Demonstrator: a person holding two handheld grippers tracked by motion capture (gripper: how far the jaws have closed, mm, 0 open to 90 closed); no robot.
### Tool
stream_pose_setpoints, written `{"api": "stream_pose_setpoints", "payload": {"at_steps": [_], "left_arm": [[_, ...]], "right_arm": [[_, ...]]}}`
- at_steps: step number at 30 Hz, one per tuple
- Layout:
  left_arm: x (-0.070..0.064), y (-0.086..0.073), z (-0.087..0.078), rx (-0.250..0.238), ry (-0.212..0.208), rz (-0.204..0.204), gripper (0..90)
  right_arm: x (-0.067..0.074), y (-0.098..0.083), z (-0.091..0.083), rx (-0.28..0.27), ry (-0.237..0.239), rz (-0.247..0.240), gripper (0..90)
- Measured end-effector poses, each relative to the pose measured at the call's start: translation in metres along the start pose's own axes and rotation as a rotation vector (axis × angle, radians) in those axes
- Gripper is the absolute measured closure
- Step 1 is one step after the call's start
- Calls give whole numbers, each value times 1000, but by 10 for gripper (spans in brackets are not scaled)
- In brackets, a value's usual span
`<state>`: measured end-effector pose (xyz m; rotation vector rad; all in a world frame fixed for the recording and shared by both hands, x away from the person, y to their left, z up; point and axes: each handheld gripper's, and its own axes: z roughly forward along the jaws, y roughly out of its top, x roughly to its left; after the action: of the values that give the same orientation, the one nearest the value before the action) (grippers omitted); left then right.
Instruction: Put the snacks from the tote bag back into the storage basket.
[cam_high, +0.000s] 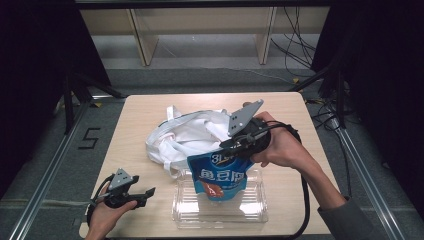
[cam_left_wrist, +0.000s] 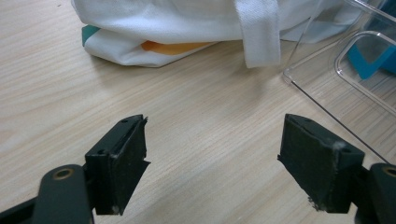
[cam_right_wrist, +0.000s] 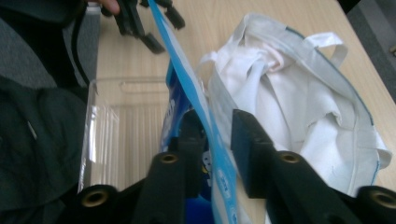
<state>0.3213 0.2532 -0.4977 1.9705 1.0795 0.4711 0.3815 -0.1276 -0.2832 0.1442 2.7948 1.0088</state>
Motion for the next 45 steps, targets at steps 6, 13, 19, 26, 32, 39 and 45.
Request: {"api": "stream_pose_setpoints", "payload": {"at_steps": [6, 13, 19, 26, 32, 39, 45], "left_arm": [[0, 0, -1, 10, 1, 3, 222], [0, 0, 0, 2, 1, -8, 222], [-1, 0, 0, 3, 0, -25, 222], [-1, 0, -1, 6, 2, -16, 222], [-1, 0, 0, 2, 1, -22, 222], [-1, 0, 0, 1, 0, -27, 222], [0, 1, 0, 3, 2, -11, 223]], "right_arm": [[2, -7, -25, -130, -43, 73, 554], [2, -19, -47, -218, -80, 137, 505], [-3, -28, -54, -232, -105, 181, 488], [-14, -39, -59, -238, -163, 206, 469], [-21, -59, -59, -216, -225, 260, 448], [-20, -85, -53, -233, -284, 320, 440], [-21, -106, -49, -253, -300, 363, 435]]}}
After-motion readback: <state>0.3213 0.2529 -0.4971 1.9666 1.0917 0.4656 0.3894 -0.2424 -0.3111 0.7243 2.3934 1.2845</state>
